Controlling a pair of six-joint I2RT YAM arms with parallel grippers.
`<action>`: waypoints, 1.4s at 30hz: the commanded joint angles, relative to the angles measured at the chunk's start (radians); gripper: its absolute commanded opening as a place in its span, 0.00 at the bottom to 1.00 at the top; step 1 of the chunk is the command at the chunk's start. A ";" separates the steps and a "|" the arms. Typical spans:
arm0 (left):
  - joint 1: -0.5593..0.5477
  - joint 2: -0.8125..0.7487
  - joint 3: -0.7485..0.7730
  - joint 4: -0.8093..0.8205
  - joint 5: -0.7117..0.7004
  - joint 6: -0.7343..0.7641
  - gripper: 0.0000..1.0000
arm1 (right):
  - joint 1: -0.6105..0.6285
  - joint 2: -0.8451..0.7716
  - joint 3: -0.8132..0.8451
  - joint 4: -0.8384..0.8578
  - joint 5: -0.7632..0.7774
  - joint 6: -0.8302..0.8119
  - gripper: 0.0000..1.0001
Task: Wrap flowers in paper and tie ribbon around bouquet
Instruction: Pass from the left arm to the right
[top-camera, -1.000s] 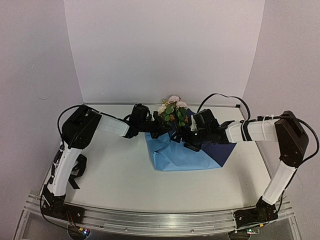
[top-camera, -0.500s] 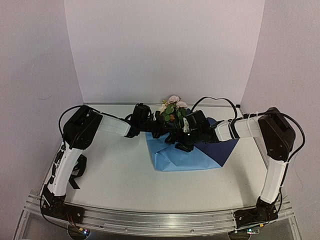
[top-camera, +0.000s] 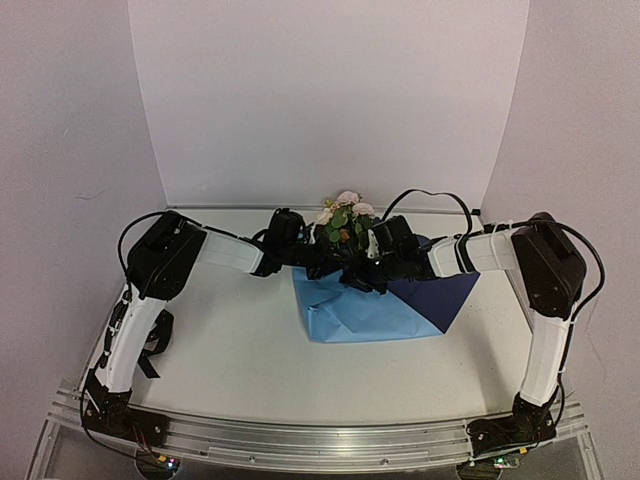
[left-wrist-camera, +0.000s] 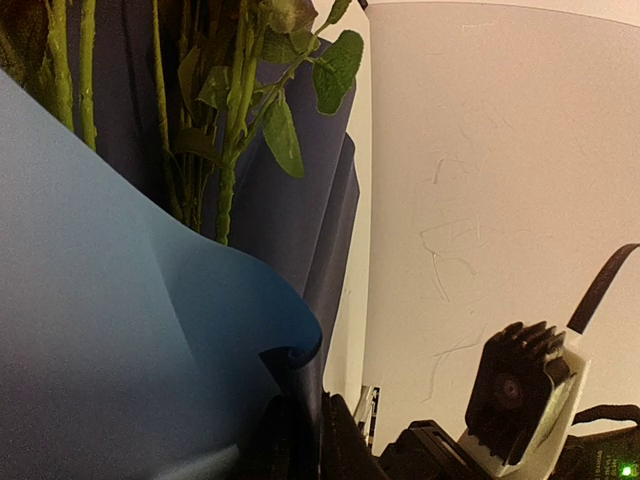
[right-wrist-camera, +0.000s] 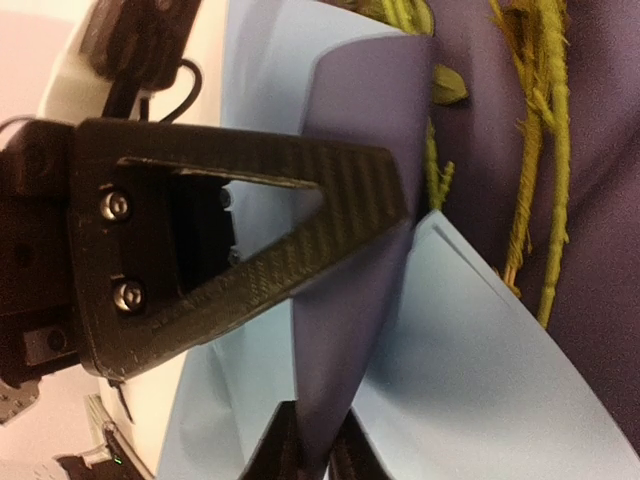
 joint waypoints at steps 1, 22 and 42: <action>-0.007 -0.013 0.055 -0.034 0.016 0.039 0.21 | 0.000 0.010 0.033 0.021 0.034 -0.017 0.00; 0.024 -0.279 -0.108 -0.041 -0.109 0.106 0.60 | 0.004 -0.091 -0.062 0.075 0.185 -0.094 0.00; 0.021 -0.548 -0.494 -0.172 -0.012 0.167 0.29 | 0.046 -0.151 -0.174 0.189 0.357 -0.087 0.00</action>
